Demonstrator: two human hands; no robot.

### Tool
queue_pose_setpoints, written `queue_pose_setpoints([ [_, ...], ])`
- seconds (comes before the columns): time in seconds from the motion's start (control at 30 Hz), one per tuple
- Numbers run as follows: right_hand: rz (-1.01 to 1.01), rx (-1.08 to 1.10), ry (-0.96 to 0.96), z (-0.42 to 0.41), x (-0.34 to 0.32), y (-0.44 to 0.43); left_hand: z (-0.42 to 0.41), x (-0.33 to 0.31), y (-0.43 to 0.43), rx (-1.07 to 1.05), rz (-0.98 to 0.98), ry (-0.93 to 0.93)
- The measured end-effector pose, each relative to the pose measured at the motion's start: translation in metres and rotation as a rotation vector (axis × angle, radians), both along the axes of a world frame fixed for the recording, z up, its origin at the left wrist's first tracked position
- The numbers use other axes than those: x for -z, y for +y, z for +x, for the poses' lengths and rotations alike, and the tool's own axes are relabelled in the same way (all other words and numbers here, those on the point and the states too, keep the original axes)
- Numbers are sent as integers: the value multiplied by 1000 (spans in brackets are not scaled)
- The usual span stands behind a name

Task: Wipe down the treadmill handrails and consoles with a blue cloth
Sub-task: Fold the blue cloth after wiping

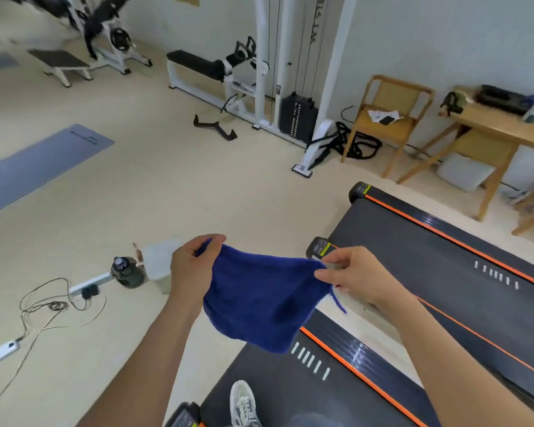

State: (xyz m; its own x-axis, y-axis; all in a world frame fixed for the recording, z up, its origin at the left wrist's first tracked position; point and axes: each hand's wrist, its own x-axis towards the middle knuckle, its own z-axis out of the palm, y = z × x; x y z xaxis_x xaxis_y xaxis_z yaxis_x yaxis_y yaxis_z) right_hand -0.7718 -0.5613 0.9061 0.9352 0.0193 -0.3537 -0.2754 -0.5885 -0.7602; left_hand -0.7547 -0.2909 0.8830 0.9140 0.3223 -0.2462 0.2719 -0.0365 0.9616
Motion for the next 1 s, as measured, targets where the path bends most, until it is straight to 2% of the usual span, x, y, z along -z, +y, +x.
queue_pose_setpoints([
  [0.1, 391, 95, 168, 46, 11, 29, 30, 6, 2, 28, 35, 63],
  [0.2, 625, 155, 313, 88, 24, 57, 55, 8, -5, -13, -37, 63],
  [0.47, 806, 13, 436, 201, 47, 108, 136, 6, -36, 56, 64, -72],
  [0.57, 887, 39, 482, 236, 58, 115, 160, 16, -33, 169, 299, -56],
  [0.63, 879, 12, 523, 259, 67, 115, 170, 21, -30, 225, 343, -30],
  [0.7, 785, -124, 511, 278, 71, 116, 179, 30, -23, 228, 256, -19],
  [0.83, 718, -283, 495, 316, 88, 129, 207, 56, -9, 69, 229, -9],
  [1.0, 538, -404, 410, 359, 120, 170, 251, 102, 22, 12, 388, -82],
])
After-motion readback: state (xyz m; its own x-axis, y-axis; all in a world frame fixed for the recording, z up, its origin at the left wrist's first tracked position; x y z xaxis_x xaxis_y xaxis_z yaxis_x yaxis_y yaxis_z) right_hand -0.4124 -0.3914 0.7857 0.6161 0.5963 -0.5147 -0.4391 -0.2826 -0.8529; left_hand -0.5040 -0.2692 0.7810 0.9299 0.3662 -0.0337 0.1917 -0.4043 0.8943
